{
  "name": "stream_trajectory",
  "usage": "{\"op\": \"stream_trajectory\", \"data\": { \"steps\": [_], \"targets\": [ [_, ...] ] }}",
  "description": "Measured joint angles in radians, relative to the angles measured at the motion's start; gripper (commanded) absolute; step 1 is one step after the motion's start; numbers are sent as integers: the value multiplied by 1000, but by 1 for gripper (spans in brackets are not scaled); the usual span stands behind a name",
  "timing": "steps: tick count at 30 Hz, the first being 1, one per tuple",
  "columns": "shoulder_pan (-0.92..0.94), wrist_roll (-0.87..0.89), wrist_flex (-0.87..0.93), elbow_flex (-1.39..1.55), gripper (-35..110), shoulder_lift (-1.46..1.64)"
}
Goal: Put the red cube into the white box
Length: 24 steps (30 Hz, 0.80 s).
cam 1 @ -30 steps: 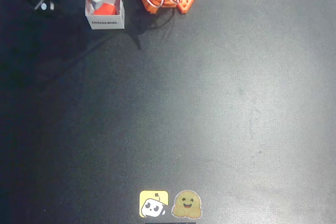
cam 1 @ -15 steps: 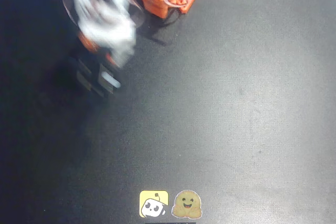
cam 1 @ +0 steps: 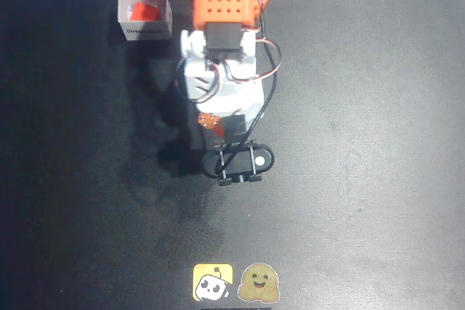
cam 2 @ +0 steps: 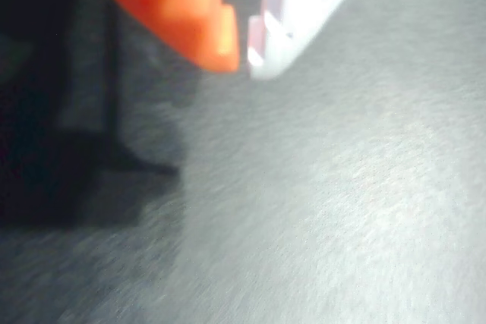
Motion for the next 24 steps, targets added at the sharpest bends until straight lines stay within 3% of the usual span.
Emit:
{"op": "stream_trajectory", "data": {
  "steps": [18, 24],
  "targets": [
    [44, 5, 57, 595, 0, 657],
    [80, -5, 72, 672, 0, 726]
  ]
}}
